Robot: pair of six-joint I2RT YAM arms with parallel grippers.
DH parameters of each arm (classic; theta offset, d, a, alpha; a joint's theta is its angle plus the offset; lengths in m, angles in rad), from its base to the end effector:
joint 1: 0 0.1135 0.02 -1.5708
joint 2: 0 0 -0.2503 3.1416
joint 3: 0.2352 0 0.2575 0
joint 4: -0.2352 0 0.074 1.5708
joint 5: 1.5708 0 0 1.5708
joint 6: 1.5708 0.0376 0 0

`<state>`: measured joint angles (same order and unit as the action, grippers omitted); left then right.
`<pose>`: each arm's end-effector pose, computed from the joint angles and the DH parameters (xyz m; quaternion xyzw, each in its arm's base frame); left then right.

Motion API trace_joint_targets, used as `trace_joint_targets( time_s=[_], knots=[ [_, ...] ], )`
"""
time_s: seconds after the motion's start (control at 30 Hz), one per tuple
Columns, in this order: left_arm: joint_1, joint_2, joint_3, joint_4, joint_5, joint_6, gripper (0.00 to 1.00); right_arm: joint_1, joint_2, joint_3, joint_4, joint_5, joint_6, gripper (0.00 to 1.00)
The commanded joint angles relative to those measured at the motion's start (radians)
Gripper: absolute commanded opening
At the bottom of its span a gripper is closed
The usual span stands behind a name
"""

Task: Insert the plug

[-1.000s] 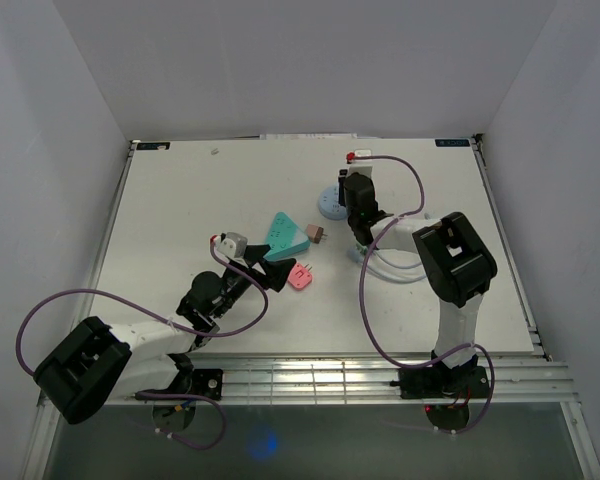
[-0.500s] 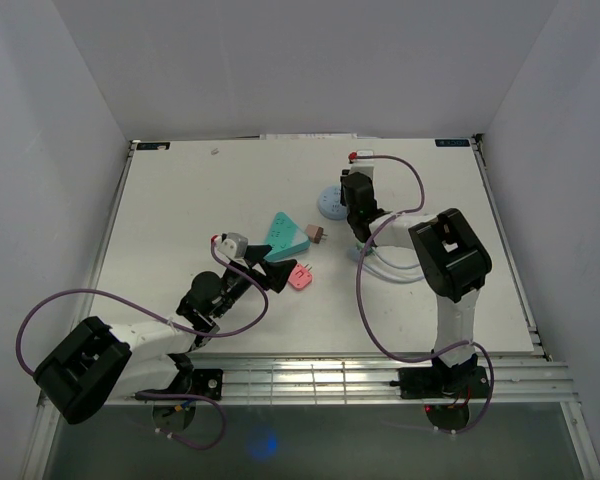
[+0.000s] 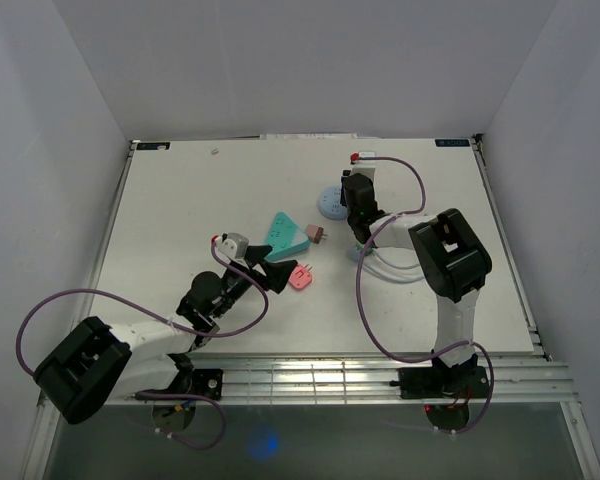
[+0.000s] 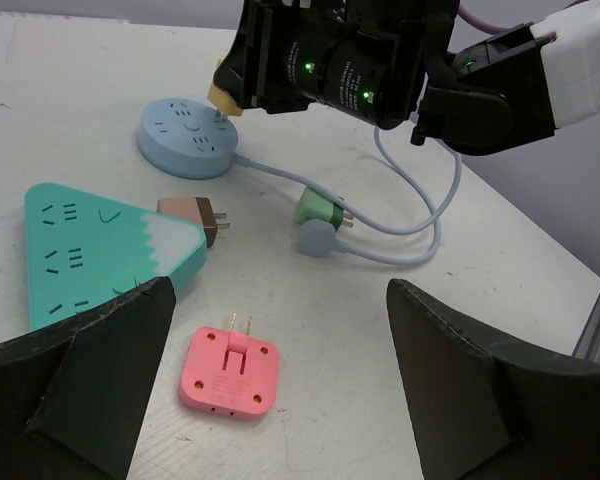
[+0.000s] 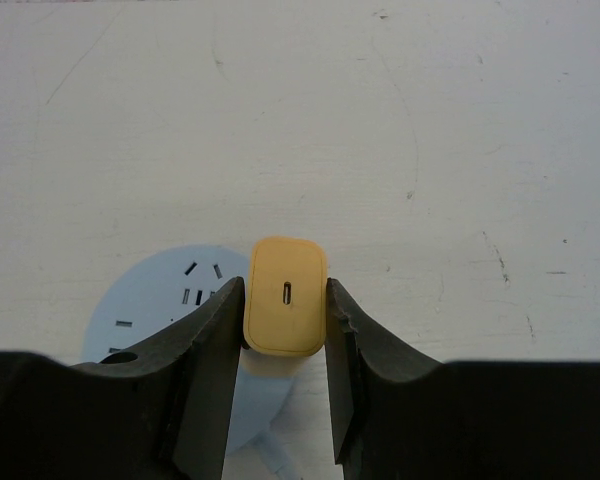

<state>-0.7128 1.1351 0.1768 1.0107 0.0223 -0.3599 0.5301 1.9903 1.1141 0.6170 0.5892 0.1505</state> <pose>0.1650 -0.1438 0.1759 0.1288 0.6762 -0.3773 0.6196 0.3816 0.1994 0.1611 0.0308 0.7782 -0.0222 0.6269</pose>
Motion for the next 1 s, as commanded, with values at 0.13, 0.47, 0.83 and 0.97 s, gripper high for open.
trace_joint_targets(
  time_s=[0.13,0.47,0.83,0.97],
  knots=[
    [0.003,-0.008,0.006,0.02,0.01,0.001,0.98,0.019,-0.033,-0.034,-0.003,0.029,0.014,0.08],
    [0.001,-0.008,0.006,0.02,0.01,0.002,0.98,0.036,-0.027,-0.053,-0.003,0.076,0.009,0.08],
    [0.003,-0.008,0.006,0.02,0.011,-0.001,0.98,0.057,0.031,0.055,-0.183,0.204,0.043,0.08],
    [0.003,-0.011,0.004,0.022,0.008,-0.001,0.98,0.07,0.044,0.085,-0.259,0.224,0.064,0.08]
  ],
)
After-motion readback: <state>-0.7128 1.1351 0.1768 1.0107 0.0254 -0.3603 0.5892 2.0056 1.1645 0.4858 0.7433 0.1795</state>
